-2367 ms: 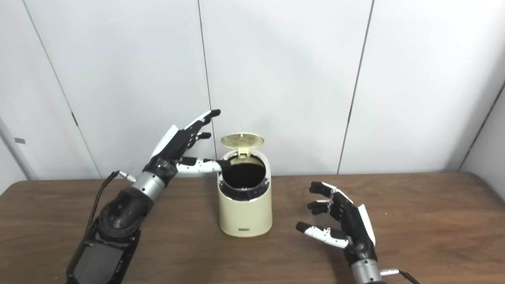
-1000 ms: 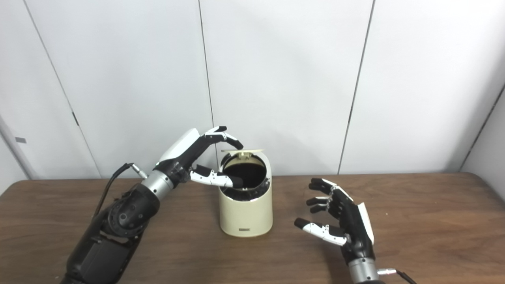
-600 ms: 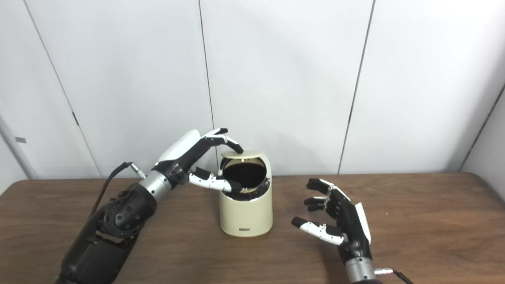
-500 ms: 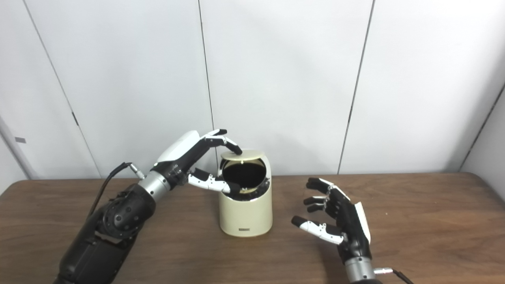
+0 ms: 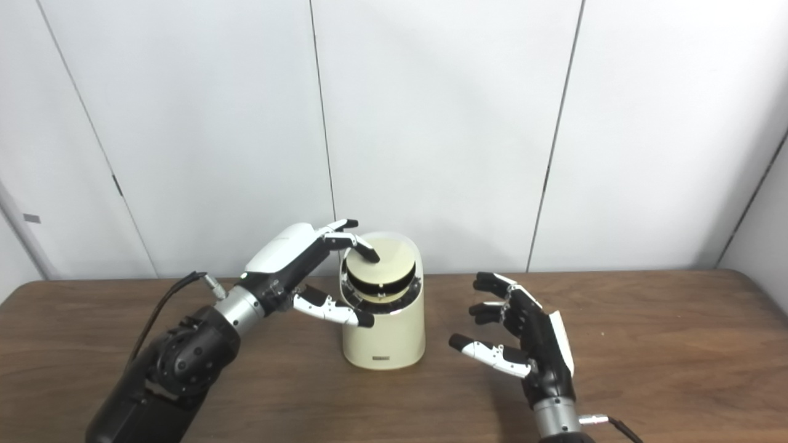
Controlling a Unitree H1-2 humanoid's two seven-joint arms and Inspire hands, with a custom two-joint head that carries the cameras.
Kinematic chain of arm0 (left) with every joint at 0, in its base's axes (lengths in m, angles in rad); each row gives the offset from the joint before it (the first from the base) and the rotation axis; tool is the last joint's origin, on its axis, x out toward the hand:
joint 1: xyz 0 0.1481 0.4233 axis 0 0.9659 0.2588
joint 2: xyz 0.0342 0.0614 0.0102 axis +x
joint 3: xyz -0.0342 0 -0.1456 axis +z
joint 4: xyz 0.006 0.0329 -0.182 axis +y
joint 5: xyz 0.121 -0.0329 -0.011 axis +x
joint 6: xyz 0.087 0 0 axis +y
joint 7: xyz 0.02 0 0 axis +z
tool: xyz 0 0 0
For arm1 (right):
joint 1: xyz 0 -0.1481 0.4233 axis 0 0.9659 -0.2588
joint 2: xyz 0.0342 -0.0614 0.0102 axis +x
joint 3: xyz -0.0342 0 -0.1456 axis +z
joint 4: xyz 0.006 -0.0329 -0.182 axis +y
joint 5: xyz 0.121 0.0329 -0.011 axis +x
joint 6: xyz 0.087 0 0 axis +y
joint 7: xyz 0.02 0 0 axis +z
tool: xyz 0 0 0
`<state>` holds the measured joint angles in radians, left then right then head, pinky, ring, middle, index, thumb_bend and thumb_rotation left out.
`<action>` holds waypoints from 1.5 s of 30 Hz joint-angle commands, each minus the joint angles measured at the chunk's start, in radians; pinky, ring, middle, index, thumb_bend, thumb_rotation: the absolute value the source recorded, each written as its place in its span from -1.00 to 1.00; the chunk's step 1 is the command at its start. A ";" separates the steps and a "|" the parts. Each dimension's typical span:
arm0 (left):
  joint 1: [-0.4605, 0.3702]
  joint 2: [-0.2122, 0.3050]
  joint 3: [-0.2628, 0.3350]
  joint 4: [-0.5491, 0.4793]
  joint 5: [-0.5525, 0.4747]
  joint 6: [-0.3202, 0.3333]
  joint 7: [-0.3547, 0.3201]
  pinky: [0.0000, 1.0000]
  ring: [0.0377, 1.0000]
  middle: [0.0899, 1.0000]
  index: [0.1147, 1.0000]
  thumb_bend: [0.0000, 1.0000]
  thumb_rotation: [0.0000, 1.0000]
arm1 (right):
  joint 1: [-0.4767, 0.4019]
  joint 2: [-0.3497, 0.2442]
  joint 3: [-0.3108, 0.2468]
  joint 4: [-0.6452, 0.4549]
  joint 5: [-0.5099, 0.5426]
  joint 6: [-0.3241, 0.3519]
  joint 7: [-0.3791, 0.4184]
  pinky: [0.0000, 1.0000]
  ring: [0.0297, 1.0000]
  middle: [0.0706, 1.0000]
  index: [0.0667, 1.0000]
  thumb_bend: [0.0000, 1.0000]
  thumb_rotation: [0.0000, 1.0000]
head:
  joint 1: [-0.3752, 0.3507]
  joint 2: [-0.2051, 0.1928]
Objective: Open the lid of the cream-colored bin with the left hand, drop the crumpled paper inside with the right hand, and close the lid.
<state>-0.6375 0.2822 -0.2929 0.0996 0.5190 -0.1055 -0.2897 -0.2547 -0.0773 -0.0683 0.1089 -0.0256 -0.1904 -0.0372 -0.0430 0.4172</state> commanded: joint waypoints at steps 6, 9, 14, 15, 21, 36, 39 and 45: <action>-0.015 0.009 -0.006 -0.022 0.027 -0.049 0.024 1.00 0.88 0.43 0.39 0.95 -0.24 | -0.028 0.001 0.000 -0.035 0.004 -0.008 -0.002 0.03 0.14 0.45 0.42 0.51 -0.63 | 0.001 0.005; -0.006 0.005 -0.009 -0.026 0.041 -0.040 0.022 1.00 0.88 0.43 0.40 0.97 -0.24 | -0.030 0.002 0.000 -0.036 0.002 -0.001 -0.003 0.03 0.14 0.45 0.41 0.53 -0.62 | 0.000 0.005; 0.000 0.007 -0.027 -0.021 0.081 -0.057 0.038 1.00 0.88 0.44 0.41 0.97 -0.23 | -0.030 0.004 0.003 -0.043 -0.002 0.007 -0.004 -0.02 0.13 0.45 0.41 0.53 -0.63 | -0.004 0.007; 0.001 0.008 -0.032 -0.015 0.091 -0.067 0.047 1.00 0.87 0.45 0.42 0.97 -0.23 | -0.029 0.004 0.004 -0.048 -0.004 0.012 -0.005 -0.02 0.12 0.45 0.41 0.51 -0.63 | -0.004 0.007; 0.003 0.010 -0.053 -0.004 0.147 -0.096 0.079 1.00 0.87 0.48 0.45 0.98 -0.19 | -0.027 0.007 0.005 -0.057 -0.004 0.025 -0.004 -0.04 0.12 0.45 0.41 0.52 -0.61 | -0.005 0.009; -0.011 0.065 -0.165 -0.001 0.459 -0.109 0.132 1.00 0.81 0.41 0.43 0.99 -0.26 | -0.024 0.005 0.006 -0.072 -0.018 0.022 -0.006 -0.03 0.12 0.45 0.41 0.49 -0.61 | -0.007 0.018; -0.010 0.065 -0.170 0.002 0.465 -0.104 0.122 1.00 0.79 0.39 0.41 0.99 -0.23 | -0.024 0.005 0.005 -0.071 -0.017 0.014 -0.005 -0.02 0.12 0.44 0.41 0.47 -0.62 | -0.009 0.024; -0.010 0.063 -0.177 0.003 0.467 -0.078 0.080 1.00 0.80 0.37 0.38 1.00 -0.21 | -0.021 0.004 0.003 -0.080 -0.019 0.016 -0.006 -0.02 0.11 0.44 0.41 0.46 -0.63 | -0.008 0.028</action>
<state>-0.6436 0.3282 -0.4503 0.0902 0.9670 -0.1984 -0.1408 -0.2498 -0.0716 -0.0628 0.0696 -0.0453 -0.1475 -0.0370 -0.0506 0.4449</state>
